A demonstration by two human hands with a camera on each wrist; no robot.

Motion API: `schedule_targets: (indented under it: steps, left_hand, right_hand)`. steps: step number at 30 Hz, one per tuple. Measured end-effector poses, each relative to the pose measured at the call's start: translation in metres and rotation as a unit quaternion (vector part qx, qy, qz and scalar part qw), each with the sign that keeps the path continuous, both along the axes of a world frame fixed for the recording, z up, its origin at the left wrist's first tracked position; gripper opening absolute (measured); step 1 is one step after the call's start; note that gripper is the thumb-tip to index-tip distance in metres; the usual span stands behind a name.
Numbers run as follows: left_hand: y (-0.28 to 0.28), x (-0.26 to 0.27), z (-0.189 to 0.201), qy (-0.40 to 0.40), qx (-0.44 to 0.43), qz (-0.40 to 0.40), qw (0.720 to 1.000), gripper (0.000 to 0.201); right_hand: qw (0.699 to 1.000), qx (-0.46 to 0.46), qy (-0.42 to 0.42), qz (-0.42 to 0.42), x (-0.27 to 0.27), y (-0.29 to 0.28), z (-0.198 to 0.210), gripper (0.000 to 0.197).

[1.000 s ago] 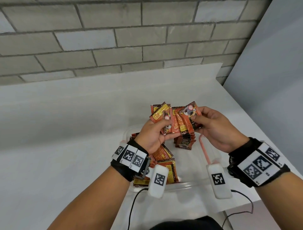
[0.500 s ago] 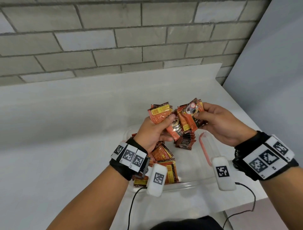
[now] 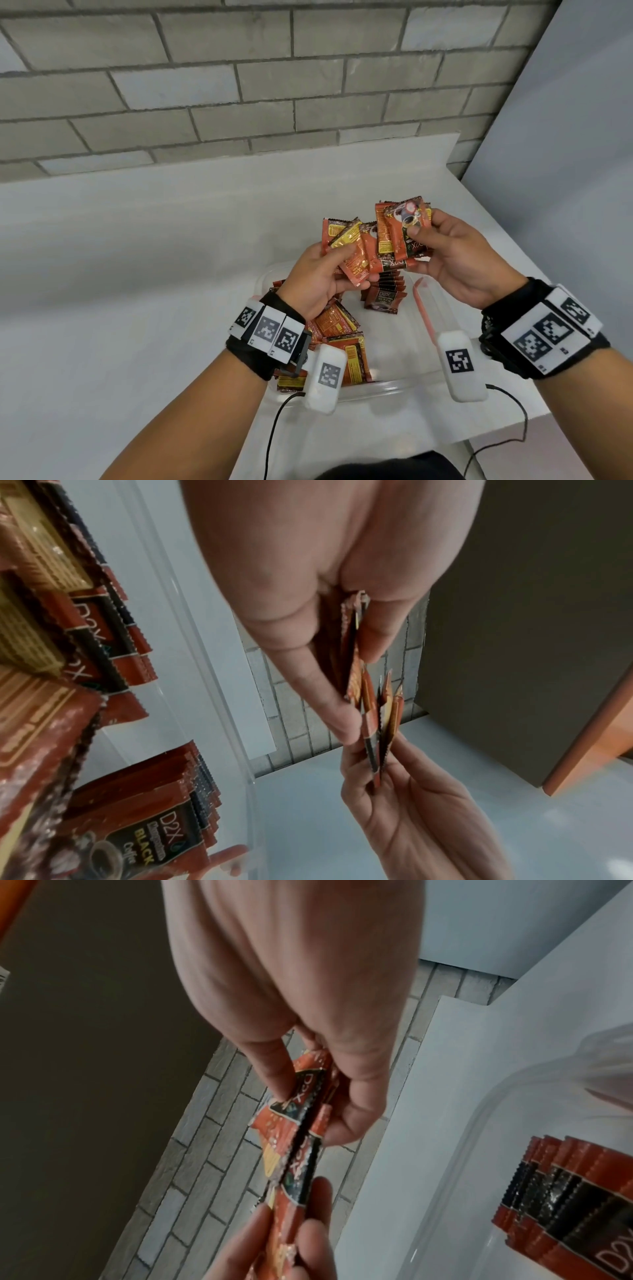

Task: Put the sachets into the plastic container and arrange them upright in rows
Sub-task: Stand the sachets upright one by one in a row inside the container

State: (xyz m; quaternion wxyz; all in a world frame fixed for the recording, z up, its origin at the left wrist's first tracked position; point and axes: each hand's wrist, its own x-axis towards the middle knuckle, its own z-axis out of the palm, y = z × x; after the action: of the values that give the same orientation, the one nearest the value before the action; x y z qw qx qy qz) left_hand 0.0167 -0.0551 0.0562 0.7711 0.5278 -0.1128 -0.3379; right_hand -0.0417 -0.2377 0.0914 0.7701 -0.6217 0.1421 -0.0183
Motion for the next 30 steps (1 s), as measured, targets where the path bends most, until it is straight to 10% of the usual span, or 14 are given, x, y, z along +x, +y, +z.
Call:
schedule_targets:
  steps: [24, 30]
  left_hand:
    - [-0.013, -0.01, 0.006, -0.15, 0.13, -0.062, 0.978, 0.069]
    - [-0.011, -0.004, 0.009, -0.052, -0.044, -0.057, 0.996, 0.069]
  right_hand:
    - [1.0, 0.014, 0.014, 0.005, 0.001, 0.013, 0.005, 0.037]
    - [0.997, 0.06, -0.017, 0.036, -0.003, 0.021, 0.007, 0.046]
